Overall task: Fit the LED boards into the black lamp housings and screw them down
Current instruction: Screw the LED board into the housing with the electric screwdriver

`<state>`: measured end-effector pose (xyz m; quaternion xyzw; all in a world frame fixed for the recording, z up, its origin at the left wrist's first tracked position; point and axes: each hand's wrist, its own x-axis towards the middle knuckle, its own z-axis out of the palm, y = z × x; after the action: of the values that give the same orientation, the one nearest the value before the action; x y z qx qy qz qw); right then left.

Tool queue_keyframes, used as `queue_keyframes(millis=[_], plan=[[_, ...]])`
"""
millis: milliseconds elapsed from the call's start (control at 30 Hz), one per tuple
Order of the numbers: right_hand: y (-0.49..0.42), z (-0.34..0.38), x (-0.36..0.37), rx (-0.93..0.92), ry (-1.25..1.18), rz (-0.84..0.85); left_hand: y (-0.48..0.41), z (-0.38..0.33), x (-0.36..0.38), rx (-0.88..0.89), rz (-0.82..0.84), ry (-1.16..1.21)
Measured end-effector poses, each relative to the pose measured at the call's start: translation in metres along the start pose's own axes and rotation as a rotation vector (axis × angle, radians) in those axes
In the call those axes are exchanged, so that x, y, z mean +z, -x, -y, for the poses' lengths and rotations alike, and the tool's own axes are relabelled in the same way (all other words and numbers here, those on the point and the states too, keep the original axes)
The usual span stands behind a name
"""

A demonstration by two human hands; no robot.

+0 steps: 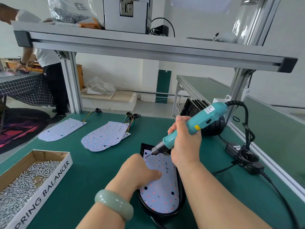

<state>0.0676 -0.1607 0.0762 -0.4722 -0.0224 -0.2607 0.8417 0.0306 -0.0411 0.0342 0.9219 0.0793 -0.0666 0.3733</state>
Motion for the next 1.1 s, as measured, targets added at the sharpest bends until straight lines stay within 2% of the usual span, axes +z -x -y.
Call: queue_keyframes(millis=[300, 533, 733, 833, 933, 1000, 1100], plan=[[0.006, 0.009, 0.021, -0.029, 0.104, 0.254, 0.001, -0.008, 0.0, 0.024, -0.032, -0.141], [0.005, 0.005, 0.027, 0.001, 0.112, 0.18, 0.002, -0.008, 0.0, 0.023, -0.014, -0.116], [0.013, 0.01, 0.021, 0.0, 0.094, 0.209, 0.002, -0.007, -0.001, 0.005, 0.003, -0.028], [0.011, 0.024, 0.014, -0.043, 0.071, 0.147, 0.004, -0.005, -0.002, 0.002, -0.001, -0.024], [-0.002, 0.047, 0.005, -0.038, -0.024, -0.034, 0.006, -0.004, -0.003, 0.004, -0.007, -0.006], [-0.012, 0.062, -0.008, 0.039, -0.067, -0.174, 0.006, -0.003, -0.003, 0.004, -0.001, 0.003], [-0.029, 0.078, -0.04, 0.252, 0.14, -0.294, 0.007, -0.003, -0.004, -0.004, 0.012, 0.02]])
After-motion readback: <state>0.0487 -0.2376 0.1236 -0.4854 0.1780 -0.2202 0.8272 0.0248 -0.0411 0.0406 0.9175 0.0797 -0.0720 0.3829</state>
